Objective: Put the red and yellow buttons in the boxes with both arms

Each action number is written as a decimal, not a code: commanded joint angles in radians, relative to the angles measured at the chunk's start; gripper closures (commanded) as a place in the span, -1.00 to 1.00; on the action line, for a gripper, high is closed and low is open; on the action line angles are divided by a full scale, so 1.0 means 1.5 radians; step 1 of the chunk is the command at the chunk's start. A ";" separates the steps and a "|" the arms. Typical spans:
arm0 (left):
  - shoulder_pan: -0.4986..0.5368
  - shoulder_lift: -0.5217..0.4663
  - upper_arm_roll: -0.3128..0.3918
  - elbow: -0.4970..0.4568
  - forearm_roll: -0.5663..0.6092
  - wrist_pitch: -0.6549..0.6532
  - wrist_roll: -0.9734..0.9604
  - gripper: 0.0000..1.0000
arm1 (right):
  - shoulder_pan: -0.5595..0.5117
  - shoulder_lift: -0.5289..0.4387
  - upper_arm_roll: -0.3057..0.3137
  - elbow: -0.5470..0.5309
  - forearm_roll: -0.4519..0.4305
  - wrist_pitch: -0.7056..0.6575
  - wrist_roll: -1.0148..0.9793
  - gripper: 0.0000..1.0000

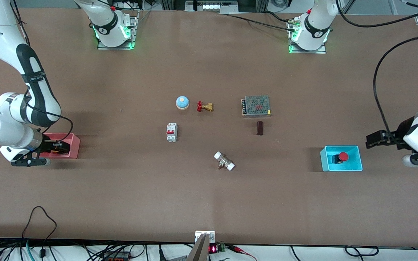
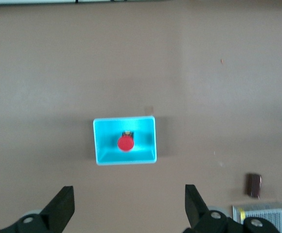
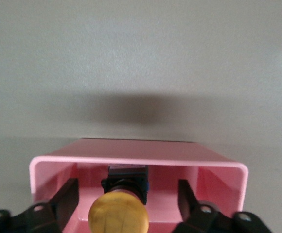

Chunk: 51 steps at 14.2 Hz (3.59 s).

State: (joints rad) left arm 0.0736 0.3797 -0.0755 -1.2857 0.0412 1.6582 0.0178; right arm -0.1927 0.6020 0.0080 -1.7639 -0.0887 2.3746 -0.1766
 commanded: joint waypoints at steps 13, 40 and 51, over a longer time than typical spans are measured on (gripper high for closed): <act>0.000 -0.223 -0.021 -0.266 0.009 0.012 0.001 -1.00 | 0.120 -0.328 0.005 0.080 0.009 -0.451 0.090 -1.00; 0.005 -0.218 -0.022 -0.242 0.008 0.013 -0.001 -1.00 | 0.133 -0.366 -0.002 0.100 0.019 -0.515 0.129 -1.00; 0.005 -0.218 -0.022 -0.242 0.008 0.013 -0.001 -1.00 | 0.132 -0.366 -0.002 0.100 0.019 -0.515 0.127 -1.00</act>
State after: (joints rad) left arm 0.0752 0.0476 -0.1030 -1.6750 0.0435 1.7046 0.0163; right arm 0.0068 0.0451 0.0074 -1.6373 -0.0794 1.6227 0.0051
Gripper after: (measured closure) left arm 0.000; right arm 0.000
